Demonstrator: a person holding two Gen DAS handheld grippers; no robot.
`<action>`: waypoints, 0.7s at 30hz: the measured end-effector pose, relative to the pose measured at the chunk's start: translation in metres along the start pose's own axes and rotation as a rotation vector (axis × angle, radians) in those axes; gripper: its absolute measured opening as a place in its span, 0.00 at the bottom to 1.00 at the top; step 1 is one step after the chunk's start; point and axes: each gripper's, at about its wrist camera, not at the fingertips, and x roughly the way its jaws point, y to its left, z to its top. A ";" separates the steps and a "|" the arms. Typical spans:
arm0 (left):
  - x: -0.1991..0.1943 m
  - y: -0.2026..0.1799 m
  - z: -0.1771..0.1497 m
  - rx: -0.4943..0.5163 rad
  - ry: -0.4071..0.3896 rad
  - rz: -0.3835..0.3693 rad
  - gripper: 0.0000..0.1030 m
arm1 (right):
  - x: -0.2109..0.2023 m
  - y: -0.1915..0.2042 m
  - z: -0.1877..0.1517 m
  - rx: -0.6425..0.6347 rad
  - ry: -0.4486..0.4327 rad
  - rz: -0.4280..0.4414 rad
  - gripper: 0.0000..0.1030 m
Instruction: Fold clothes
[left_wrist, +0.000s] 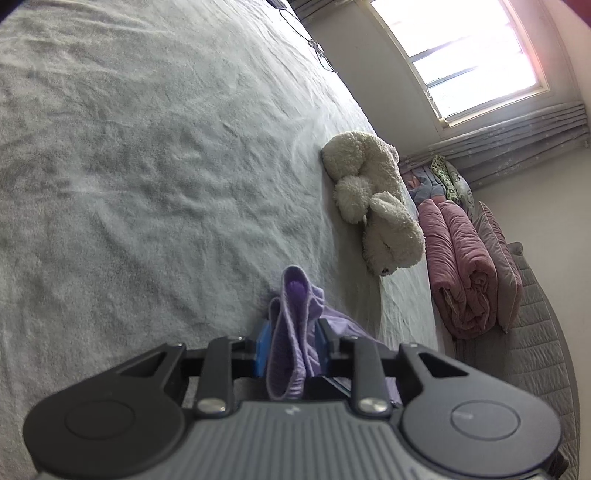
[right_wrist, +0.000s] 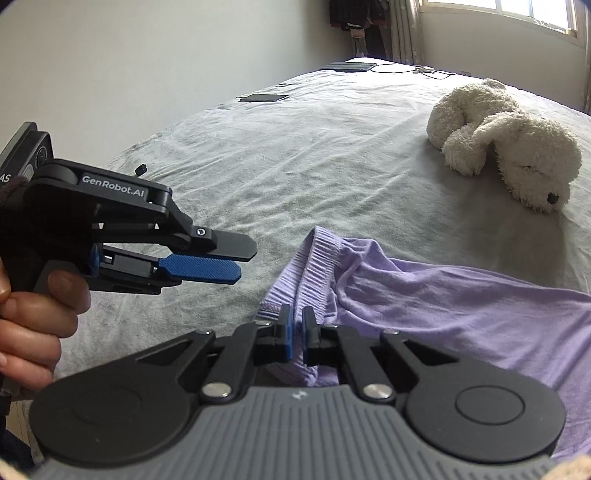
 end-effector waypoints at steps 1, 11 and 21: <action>0.002 0.000 -0.001 -0.001 0.007 -0.001 0.25 | -0.002 0.000 0.001 0.004 -0.003 -0.003 0.05; 0.013 -0.004 -0.006 0.012 0.026 0.013 0.25 | 0.009 0.019 -0.001 -0.098 0.023 -0.083 0.15; 0.018 -0.030 -0.020 0.193 0.035 0.032 0.04 | -0.005 0.006 -0.012 0.141 -0.107 -0.144 0.05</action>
